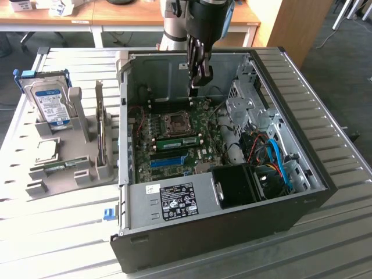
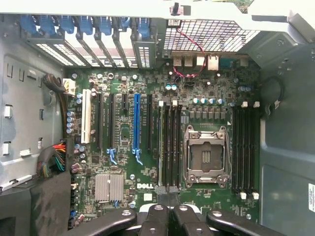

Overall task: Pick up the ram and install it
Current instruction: 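Press down the ram until it locks into place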

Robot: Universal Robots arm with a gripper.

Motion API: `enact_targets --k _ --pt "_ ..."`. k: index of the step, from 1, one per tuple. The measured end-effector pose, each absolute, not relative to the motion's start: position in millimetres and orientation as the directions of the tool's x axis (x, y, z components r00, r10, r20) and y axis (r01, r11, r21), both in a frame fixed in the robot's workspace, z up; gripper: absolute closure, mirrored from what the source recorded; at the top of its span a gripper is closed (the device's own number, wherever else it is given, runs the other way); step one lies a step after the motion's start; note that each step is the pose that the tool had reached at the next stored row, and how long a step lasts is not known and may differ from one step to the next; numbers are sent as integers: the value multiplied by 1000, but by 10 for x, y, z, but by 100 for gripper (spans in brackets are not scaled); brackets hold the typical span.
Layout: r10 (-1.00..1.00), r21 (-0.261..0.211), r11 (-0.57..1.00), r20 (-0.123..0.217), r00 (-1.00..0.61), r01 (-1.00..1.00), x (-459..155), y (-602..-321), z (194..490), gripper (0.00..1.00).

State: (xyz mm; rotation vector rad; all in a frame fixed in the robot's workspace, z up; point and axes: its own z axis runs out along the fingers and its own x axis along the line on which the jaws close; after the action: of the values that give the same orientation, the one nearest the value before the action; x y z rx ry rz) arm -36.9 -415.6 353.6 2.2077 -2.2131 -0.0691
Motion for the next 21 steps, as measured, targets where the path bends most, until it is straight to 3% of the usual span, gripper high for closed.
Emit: enact_targets --k 21 --pt "-1000 42 2 -21 -3 -999 -82 -4155 3523 89"
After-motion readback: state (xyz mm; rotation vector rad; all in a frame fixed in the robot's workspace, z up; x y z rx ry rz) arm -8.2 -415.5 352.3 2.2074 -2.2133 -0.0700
